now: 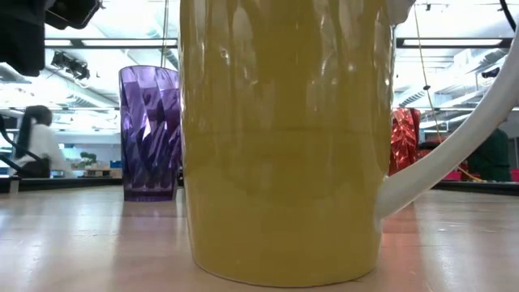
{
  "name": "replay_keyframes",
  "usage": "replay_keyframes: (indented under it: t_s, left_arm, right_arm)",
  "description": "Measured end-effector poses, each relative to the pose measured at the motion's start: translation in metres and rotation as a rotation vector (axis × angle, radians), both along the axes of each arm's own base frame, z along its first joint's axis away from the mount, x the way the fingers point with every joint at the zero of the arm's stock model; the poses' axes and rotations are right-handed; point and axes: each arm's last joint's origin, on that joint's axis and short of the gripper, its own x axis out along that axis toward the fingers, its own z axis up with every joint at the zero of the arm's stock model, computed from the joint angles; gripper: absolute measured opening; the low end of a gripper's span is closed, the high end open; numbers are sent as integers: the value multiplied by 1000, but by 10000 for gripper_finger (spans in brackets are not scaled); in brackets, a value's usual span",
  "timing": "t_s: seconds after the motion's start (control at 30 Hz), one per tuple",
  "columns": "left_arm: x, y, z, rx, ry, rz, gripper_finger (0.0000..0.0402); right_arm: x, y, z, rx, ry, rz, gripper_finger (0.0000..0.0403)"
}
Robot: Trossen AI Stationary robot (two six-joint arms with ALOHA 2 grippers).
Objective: Stack small to large cups/mugs on shelf
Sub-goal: Prepare the yellow mug
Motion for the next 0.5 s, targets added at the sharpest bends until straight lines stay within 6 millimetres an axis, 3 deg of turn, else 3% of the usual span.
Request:
replay_keyframes:
  t_s: [0.2, 0.5]
  left_arm:
    - [0, 0, 0, 0, -1, 0, 44]
    - [0, 0, 0, -3, 0, 5, 37]
  right_arm:
    - [2, 0, -1, -8, -14, -12, 94]
    - [9, 2, -23, -25, 33, -20, 90]
